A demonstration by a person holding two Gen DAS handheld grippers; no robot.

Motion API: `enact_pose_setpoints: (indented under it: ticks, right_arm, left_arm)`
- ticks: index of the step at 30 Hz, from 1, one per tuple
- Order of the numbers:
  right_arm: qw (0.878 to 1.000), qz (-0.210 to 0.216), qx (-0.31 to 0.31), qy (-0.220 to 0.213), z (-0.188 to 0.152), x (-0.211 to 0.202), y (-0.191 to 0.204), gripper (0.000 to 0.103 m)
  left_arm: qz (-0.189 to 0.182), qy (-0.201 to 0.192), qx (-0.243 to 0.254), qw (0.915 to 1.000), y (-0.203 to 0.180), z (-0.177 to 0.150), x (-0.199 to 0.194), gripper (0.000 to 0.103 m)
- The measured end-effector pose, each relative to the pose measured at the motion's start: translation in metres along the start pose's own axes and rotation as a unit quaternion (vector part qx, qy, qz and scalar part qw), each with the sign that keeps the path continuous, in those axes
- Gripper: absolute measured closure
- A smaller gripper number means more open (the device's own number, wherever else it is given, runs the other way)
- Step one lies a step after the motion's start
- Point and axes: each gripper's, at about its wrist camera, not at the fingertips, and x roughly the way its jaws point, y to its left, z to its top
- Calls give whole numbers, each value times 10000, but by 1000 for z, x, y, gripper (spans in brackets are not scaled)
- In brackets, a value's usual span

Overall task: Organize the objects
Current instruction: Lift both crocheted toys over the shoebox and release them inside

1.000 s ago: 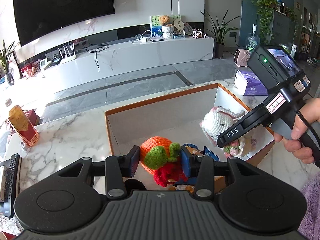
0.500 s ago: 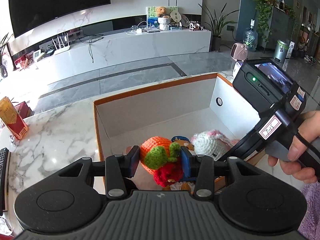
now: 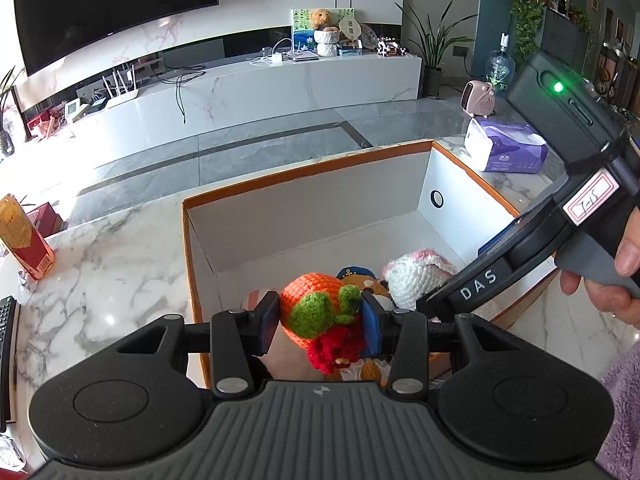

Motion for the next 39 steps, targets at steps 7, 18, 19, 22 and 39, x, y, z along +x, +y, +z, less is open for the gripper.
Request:
enact_pose_setpoints:
  ticks: [7,18,19,22,39]
  right_arm:
    - [9998,149,-55,-157,8,6,-9,35]
    - [9920,758,1004,69,7,16,-21,49]
    - [9897,921,1087,131,7,17,-21,49]
    - [9919,791,988,98,6,21,-13,48]
    - [9915,20,335,-1260,-25,-52,-21,43]
  left_arm:
    - [-20,17,20,10000,0,0,2,53]
    - [-57,109,38,9999,-1,-1,9,53]
    - [-67,109,56,9999,-1,-1,9,53]
    - [-62,109,98,9999,-4,-1,8,53]
    - [-543,-72,177,9983,-34,15,-1,53]
